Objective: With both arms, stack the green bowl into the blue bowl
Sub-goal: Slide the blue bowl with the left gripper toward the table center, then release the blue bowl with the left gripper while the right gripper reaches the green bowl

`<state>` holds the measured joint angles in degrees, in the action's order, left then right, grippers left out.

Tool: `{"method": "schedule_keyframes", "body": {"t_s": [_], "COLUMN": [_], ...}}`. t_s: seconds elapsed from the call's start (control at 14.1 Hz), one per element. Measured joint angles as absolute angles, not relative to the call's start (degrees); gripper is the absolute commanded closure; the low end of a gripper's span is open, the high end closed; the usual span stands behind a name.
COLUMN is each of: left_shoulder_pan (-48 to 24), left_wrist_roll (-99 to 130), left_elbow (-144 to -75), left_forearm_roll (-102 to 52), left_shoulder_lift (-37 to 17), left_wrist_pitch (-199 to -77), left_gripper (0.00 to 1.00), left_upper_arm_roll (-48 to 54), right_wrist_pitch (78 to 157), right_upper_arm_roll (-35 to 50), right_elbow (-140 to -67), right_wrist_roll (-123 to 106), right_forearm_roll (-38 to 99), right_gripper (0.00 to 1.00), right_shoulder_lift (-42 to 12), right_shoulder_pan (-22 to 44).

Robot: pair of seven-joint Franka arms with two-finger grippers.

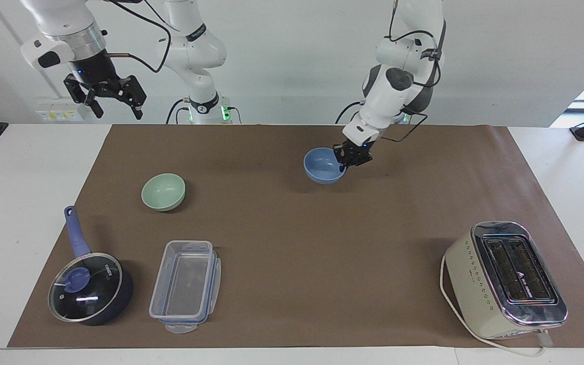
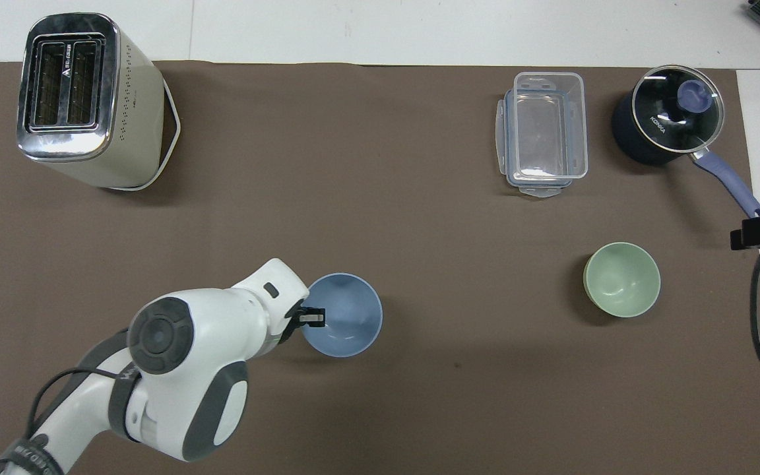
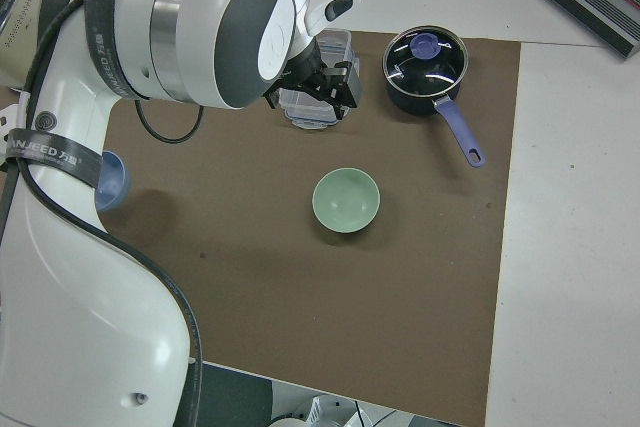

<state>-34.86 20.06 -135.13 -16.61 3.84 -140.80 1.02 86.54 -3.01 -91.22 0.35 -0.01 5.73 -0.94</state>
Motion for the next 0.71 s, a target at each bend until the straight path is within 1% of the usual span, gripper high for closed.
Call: {"method": "schedule_keyframes", "body": {"t_s": [0.14, 0.28, 0.71], "left_shoulder_pan": [-38.2, -39.5, -39.6], "left_wrist_roll": [26.5, 28.0, 28.0], "left_elbow": [-133.1, -132.5, -132.3], "left_forearm_roll": [-13.4, -12.8, -12.6], "left_shoulder_lift": [0.1, -2.0, -3.3], "left_wrist_pitch": [-142.3, -143.2, -143.9], "left_gripper": [1.0, 1.0, 1.0], "left_upper_arm_roll": [1.1, 1.1, 0.9], "right_wrist_pitch": [86.5, 86.5, 86.5], "right_upper_arm_roll": [-3.0, -3.0, -3.0], "right_elbow": [-91.2, -91.2, -91.3], "right_wrist_roll": [0.4, 0.4, 0.4], "right_forearm_roll": [0.0, 0.0, 0.0], "right_gripper": [0.0, 0.0, 0.0], "right_shoulder_lift": [5.7, 5.7, 5.7], "right_shoulder_pan": [-1.0, -1.0, -1.0]}}
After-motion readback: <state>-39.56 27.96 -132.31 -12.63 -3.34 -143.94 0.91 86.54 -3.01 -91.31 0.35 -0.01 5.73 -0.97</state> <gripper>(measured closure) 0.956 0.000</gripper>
